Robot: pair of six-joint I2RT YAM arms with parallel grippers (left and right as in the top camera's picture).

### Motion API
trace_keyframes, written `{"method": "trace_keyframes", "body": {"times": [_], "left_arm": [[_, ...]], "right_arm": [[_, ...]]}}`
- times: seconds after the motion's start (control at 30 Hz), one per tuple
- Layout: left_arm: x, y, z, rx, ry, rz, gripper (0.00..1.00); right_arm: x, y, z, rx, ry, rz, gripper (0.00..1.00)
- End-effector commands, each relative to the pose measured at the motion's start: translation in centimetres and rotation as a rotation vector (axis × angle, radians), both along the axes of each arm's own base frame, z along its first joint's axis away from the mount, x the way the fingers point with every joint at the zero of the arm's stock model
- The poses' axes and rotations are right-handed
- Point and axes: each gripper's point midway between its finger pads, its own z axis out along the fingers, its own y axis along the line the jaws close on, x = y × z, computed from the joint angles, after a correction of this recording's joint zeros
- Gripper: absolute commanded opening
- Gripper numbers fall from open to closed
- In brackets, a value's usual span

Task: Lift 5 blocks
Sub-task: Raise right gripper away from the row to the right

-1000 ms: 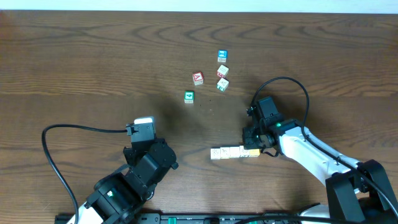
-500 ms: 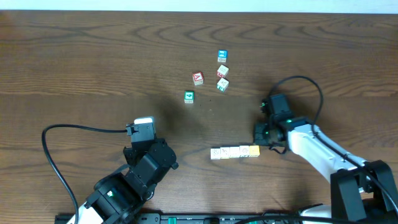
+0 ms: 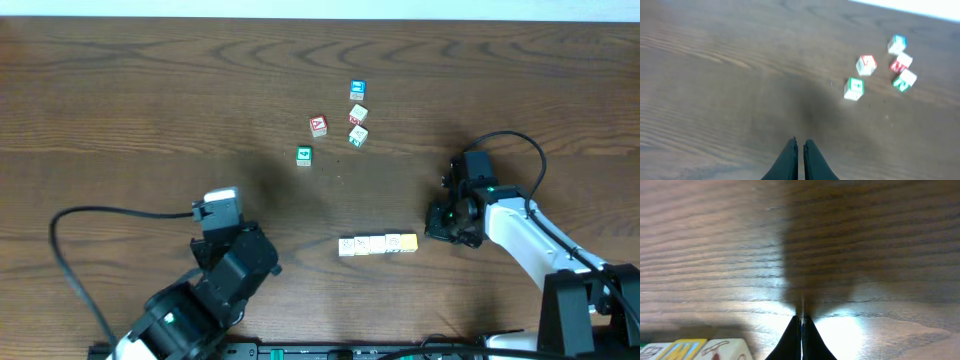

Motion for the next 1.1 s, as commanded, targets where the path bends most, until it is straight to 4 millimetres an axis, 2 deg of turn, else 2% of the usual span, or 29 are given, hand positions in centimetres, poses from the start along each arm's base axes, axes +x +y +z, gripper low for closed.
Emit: {"method": "trace_keyframes", "body": {"times": [0.0, 0.17, 0.33, 0.47, 0.57, 0.77, 1.07], "left_arm": [[-0.2, 1.8, 2.7, 0.033, -0.104, 0.023, 0.07], [-1.7, 3.0, 6.1, -0.027, -0.228, -0.023, 0.08], [-4.0, 4.2, 8.0, -0.103, -0.316, -0.091, 0.08], [-5.3, 6.4, 6.6, -0.082, -0.299, -0.05, 0.07], [-5.6, 6.8, 4.6, -0.07, -0.253, -0.031, 0.07], [-4.7, 7.4, 2.1, -0.011, -0.239, 0.046, 0.07], [-3.7, 8.3, 2.7, -0.012, -0.281, 0.15, 0.07]], "right_arm": [[1.3, 0.5, 2.2, 0.03, -0.1, 0.041, 0.01], [1.9, 0.6, 5.4, 0.031, -0.223, 0.094, 0.01], [1.1, -0.4, 8.4, -0.017, -0.307, 0.112, 0.01], [0.5, -1.4, 10.3, -0.024, -0.36, 0.081, 0.01], [0.1, -2.2, 11.0, -0.021, -0.393, 0.048, 0.01], [-1.0, -3.4, 10.3, 0.0, -0.389, -0.008, 0.01], [-0.9, -3.0, 10.3, 0.035, -0.401, 0.021, 0.01]]}}
